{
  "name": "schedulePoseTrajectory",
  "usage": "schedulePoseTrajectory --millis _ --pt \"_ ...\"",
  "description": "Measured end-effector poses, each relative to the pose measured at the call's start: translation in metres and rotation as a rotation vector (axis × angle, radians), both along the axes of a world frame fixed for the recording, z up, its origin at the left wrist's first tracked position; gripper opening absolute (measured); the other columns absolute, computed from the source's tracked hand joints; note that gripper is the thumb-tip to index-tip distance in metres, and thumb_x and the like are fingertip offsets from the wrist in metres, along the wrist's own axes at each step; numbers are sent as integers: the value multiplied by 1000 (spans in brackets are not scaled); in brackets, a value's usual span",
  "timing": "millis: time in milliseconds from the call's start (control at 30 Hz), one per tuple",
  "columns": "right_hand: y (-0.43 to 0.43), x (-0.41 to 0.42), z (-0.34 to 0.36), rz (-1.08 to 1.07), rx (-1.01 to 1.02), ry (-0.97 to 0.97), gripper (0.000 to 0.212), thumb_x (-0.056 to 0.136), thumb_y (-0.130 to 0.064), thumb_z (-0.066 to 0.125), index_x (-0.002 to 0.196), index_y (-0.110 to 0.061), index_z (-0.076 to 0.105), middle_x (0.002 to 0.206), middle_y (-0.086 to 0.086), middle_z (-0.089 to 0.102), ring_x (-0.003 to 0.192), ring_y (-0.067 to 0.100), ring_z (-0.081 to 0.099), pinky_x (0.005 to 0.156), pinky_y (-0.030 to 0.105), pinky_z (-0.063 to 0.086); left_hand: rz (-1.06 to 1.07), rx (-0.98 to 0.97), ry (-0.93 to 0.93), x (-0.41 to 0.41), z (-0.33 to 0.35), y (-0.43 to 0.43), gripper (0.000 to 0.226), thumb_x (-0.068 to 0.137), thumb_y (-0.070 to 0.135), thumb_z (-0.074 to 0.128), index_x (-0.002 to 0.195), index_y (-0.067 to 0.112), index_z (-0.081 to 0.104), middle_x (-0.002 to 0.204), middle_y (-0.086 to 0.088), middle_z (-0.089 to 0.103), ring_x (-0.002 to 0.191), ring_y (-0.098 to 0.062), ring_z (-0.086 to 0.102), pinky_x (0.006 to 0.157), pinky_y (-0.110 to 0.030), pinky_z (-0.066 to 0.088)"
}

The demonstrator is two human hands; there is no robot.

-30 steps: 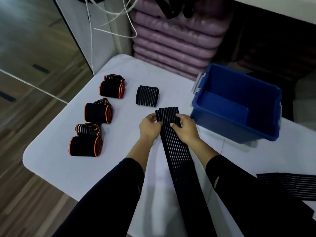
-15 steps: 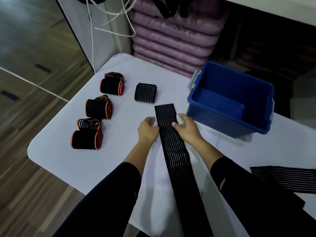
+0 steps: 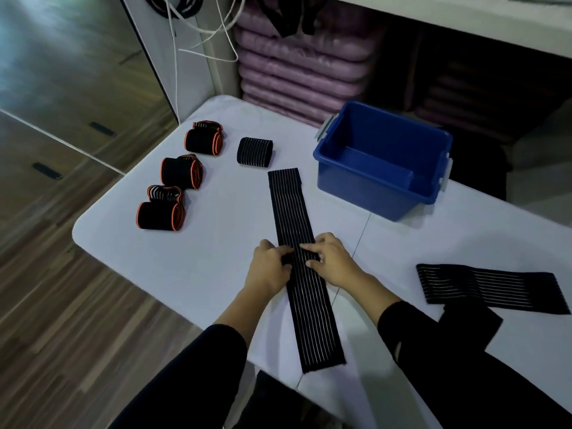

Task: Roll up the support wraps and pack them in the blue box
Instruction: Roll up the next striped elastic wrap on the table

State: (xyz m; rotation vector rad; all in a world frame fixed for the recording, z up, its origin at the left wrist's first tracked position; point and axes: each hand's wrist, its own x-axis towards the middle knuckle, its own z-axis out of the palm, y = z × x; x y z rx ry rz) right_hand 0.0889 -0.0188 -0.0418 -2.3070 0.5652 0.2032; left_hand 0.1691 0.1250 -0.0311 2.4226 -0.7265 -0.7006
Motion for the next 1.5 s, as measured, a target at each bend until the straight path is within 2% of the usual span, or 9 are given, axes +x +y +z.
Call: schedulePoseTrajectory --millis 200,333,433,533,700,1000,1200,1367,1500 --pt "14 -37 -2 79 103 77 56 92 -19 55 144 -19 33 157 6 14 143 21 14 118 39 19 63 -64 109 -46 5 20 52 84 7 59 134 18 47 122 -11 45 97 -22 57 91 -20 40" --pt "20 -57 10 111 189 65 64 92 -13 56 147 -22 25 158 3 -4 146 19 5 116 29 12 72 -98 79 -67 9 31 53 82 4 60 132 17 49 126 -11 44 99 -24 57 94 -23 42" --pt "24 -84 19 180 134 -5 58 81 -17 69 134 -24 46 154 2 18 141 18 18 113 27 21 -34 -91 -31 -87 10 46 43 79 7 63 121 18 57 116 -6 47 95 -19 53 86 -20 41" --pt "31 -114 21 331 41 7 43 67 -29 81 105 -27 61 120 -7 45 117 9 34 97 25 35 -220 -41 -80 -109 5 59 35 76 20 68 111 21 63 108 -2 54 107 -19 49 86 -19 37" --pt "40 -145 15 461 -69 17 43 62 -30 83 98 -22 62 116 -8 44 109 9 35 92 27 40 -327 9 -166 -134 -7 74 49 70 33 73 115 18 61 121 -1 50 113 -18 42 90 -21 36" --pt "44 -158 5 563 -315 -40 28 84 -14 57 110 -10 66 129 5 55 121 19 46 94 35 45 -371 -15 -312 -152 -11 83 40 77 15 62 117 10 62 114 -8 57 106 -24 49 92 -33 46" --pt "49 -164 -12 638 -571 -170 8 62 -15 66 69 -17 69 81 -1 68 72 16 62 57 27 54 -406 -19 -365 -156 -14 86 38 79 16 59 116 7 62 111 -9 56 102 -25 49 88 -31 46" --pt "52 -164 -11 562 -436 -192 19 73 -8 59 91 -8 67 89 5 67 83 22 60 64 36 55 -439 -12 -445 -153 -22 84 21 66 5 68 86 10 71 84 -6 64 75 -23 58 63 -32 55" --pt "50 -166 -1 432 -200 -133 51 83 -29 63 130 -14 50 118 3 59 111 16 49 91 30 45 -255 -112 -324 -152 -20 80 19 80 8 55 92 6 69 91 -9 63 89 -26 54 75 -34 49"
